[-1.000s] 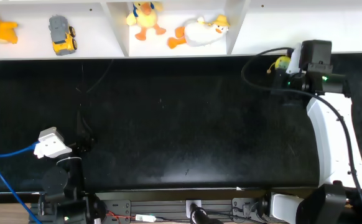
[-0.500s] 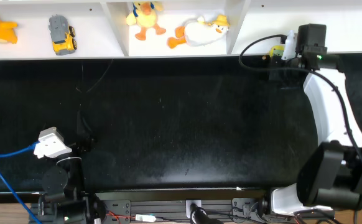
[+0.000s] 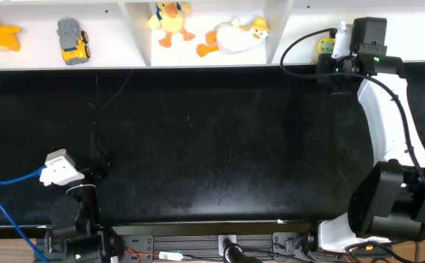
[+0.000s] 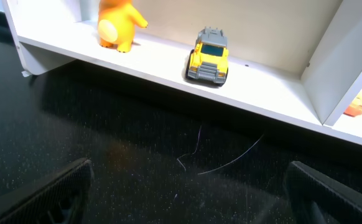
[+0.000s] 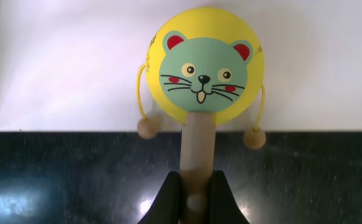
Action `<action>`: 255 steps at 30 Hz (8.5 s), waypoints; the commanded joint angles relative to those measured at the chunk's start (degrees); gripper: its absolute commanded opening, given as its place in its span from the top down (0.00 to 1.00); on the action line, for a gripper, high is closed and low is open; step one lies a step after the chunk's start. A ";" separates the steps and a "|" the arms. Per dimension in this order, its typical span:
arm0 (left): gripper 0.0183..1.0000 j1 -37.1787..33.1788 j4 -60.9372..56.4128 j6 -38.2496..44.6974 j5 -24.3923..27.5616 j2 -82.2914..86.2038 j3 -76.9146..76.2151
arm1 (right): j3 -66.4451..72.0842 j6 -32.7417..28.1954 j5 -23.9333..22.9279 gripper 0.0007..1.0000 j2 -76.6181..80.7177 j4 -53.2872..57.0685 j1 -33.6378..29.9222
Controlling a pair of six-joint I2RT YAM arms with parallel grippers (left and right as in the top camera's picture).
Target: Store Toys
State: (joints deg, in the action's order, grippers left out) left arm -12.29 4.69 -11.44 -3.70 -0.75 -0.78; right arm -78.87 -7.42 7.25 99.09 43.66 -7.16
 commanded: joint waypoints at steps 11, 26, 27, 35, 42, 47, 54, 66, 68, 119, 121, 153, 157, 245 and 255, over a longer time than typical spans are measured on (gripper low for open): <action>0.00 0.42 -0.11 1.31 0.39 0.59 0.31 | -5.60 -2.05 0.72 0.96 7.56 -3.93 -0.37; 0.00 0.42 -0.09 1.31 0.39 0.59 0.31 | -9.42 -1.81 0.68 0.81 9.92 -5.79 -0.31; 0.00 0.42 -0.09 1.31 0.39 0.59 0.28 | -9.42 -1.81 0.68 0.69 9.92 -5.84 -0.31; 0.00 0.42 -0.09 1.31 0.39 0.59 0.31 | -9.42 -1.53 0.68 0.45 9.92 -6.14 -0.33; 0.00 0.42 -0.09 1.31 0.39 0.59 0.31 | -11.06 1.03 0.70 0.34 9.88 -3.45 -0.33; 0.00 0.42 -0.09 1.31 0.39 0.59 0.31 | -15.76 1.05 0.72 0.25 9.88 3.26 -0.31; 0.00 0.42 -0.09 1.31 0.39 0.59 0.28 | -21.16 0.98 0.83 0.08 8.20 13.66 0.09; 0.00 0.42 -0.09 1.31 0.39 0.59 0.28 | -19.91 2.62 0.90 0.00 -1.81 26.08 1.92; 0.00 0.42 -0.09 1.31 0.39 0.59 0.31 | -18.88 3.37 0.85 0.00 -2.97 27.74 3.19; 0.00 0.42 -0.09 1.31 0.39 0.59 0.31 | -7.39 17.25 -23.21 0.00 -28.46 36.70 6.78; 0.00 0.42 -0.11 1.31 0.39 0.59 0.31 | -7.39 14.45 -21.92 0.01 -24.57 34.62 3.08; 0.00 0.42 -0.09 1.31 0.39 0.59 0.31 | 7.96 -1.62 3.82 0.01 -6.36 11.72 -37.88; 0.00 0.42 -0.09 1.31 0.39 0.59 0.28 | 9.64 -3.39 4.96 0.00 -5.27 9.92 -37.86; 0.00 0.42 -0.09 1.31 0.39 0.59 0.31 | 8.92 -9.38 -5.31 0.70 2.16 11.65 -29.51; 0.00 0.42 -0.09 1.31 0.39 0.59 0.31 | -1.07 -9.29 -1.84 0.96 2.14 17.97 -29.46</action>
State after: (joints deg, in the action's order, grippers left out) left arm -12.29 4.69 -11.44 -3.68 -0.75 -0.75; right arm -75.46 -17.17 3.22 101.23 60.86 -36.67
